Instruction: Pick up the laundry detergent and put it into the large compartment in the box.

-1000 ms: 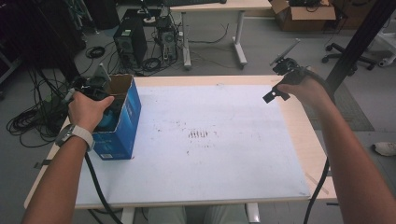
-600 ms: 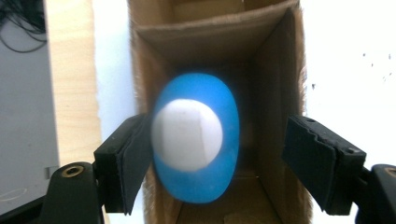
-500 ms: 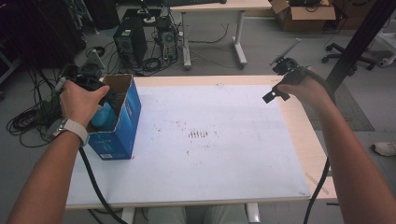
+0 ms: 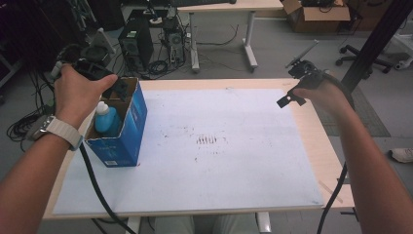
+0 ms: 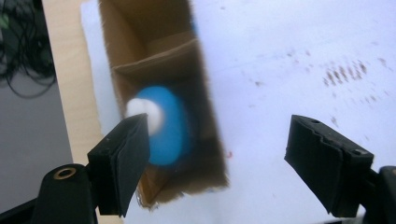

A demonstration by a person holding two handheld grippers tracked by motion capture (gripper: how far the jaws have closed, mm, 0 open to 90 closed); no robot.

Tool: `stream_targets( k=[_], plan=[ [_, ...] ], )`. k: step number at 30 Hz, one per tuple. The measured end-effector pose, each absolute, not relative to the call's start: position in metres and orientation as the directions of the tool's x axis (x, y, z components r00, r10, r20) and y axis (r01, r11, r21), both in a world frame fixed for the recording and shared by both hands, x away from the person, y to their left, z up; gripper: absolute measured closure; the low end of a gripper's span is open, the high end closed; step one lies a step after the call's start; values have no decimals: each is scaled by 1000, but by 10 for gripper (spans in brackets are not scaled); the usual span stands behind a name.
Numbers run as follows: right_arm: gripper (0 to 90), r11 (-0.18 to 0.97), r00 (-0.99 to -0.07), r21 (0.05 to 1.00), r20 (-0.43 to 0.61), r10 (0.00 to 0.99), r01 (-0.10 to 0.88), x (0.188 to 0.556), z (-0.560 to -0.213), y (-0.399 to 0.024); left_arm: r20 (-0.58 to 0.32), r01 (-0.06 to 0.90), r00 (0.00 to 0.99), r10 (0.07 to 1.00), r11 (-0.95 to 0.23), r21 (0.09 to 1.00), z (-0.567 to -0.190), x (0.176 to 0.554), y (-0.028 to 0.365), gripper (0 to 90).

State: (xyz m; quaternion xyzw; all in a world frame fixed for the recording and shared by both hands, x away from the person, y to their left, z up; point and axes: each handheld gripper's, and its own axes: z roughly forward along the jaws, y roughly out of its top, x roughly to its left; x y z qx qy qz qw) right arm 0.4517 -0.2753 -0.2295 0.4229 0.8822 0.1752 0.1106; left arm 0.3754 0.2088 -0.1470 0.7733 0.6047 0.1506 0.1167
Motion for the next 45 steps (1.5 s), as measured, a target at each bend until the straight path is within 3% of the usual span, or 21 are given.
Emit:
stream_targets(
  k=[2, 5, 9, 27, 45],
  plan=[
    [91, 580, -618, 404, -45, 785, 707, 451, -229, -275, 74, 890, 262, 962, -270, 367, -141, 370, 201, 207],
    [89, 579, -618, 406, -44, 785, 707, 451, -230, -275, 55, 872, 314, 948, -310, 380, -138, 363, 190, 107],
    [89, 583, -622, 405, -44, 782, 704, 450, -231, -274, 41, 848, 364, 931, -349, 399, -135, 354, 175, 67],
    [89, 592, -633, 418, -50, 773, 689, 447, -225, -273, -6, 724, 605, 796, -547, 421, -137, 320, 101, 47],
    [87, 592, -634, 418, -47, 772, 689, 450, -226, -271, -15, 706, 635, 772, -573, 415, -148, 321, 83, 60]
  ],
)
